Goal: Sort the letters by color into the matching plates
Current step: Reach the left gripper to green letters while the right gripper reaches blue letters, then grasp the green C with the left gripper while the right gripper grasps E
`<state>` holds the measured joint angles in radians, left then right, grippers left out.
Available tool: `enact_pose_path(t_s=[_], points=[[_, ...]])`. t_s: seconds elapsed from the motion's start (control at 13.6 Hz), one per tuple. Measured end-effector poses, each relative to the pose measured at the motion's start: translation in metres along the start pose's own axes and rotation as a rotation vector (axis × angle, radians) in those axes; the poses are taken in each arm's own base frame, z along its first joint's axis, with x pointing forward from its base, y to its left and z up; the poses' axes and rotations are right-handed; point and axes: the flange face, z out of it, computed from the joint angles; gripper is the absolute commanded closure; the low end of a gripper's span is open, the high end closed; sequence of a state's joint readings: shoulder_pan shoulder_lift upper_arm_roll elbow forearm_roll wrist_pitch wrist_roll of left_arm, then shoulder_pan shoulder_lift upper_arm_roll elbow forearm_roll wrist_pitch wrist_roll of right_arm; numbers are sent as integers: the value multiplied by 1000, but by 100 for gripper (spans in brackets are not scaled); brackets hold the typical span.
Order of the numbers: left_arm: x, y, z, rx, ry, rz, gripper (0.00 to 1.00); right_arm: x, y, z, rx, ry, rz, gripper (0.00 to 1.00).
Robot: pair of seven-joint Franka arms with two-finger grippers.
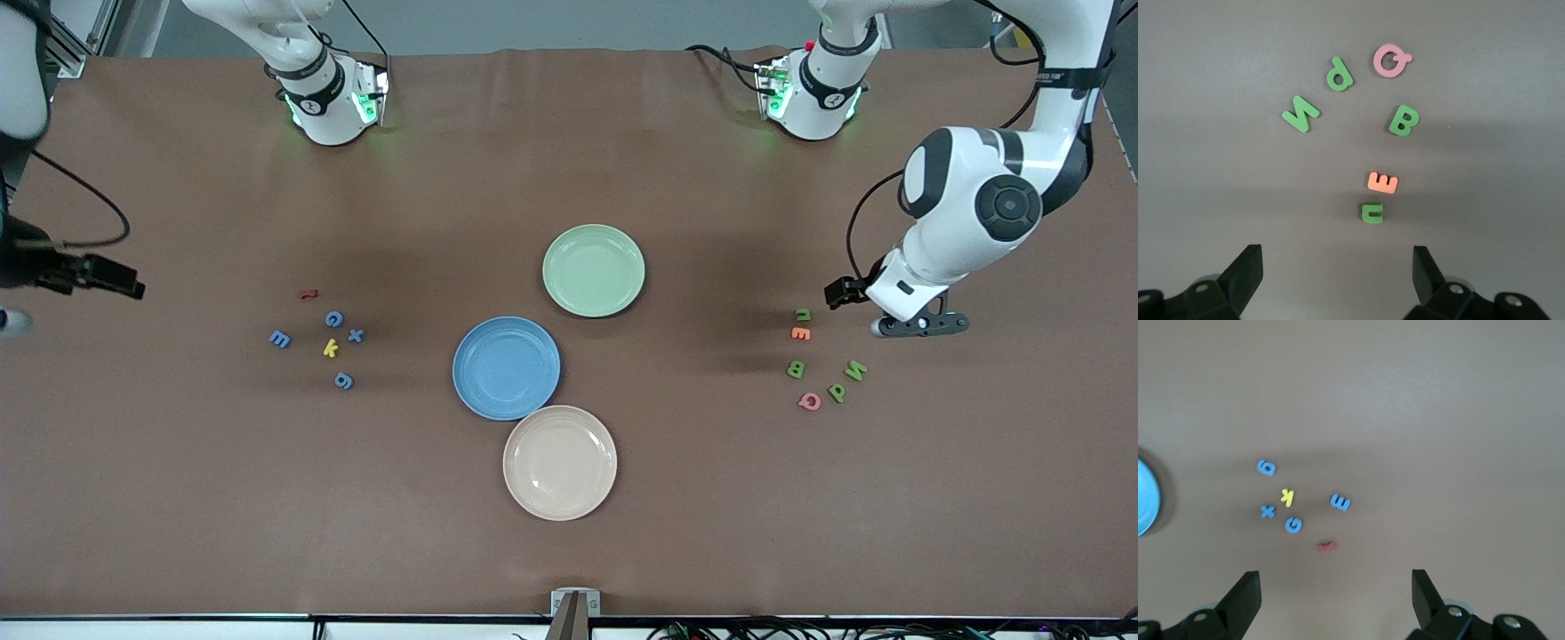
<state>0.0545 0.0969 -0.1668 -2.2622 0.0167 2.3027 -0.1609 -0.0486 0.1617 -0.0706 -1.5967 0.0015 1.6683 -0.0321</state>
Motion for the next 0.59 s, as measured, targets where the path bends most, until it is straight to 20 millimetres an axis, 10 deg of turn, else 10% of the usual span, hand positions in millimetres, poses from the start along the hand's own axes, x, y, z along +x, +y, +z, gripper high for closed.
enact_pose_path(t_s=[0.29, 0.59], points=[[-14, -1, 33, -5, 4, 2, 10, 9, 12, 52, -1, 11, 23, 0], [-12, 1, 59, -15, 0, 4, 19, -3, 24, 145, 1, 25, 108, 3]])
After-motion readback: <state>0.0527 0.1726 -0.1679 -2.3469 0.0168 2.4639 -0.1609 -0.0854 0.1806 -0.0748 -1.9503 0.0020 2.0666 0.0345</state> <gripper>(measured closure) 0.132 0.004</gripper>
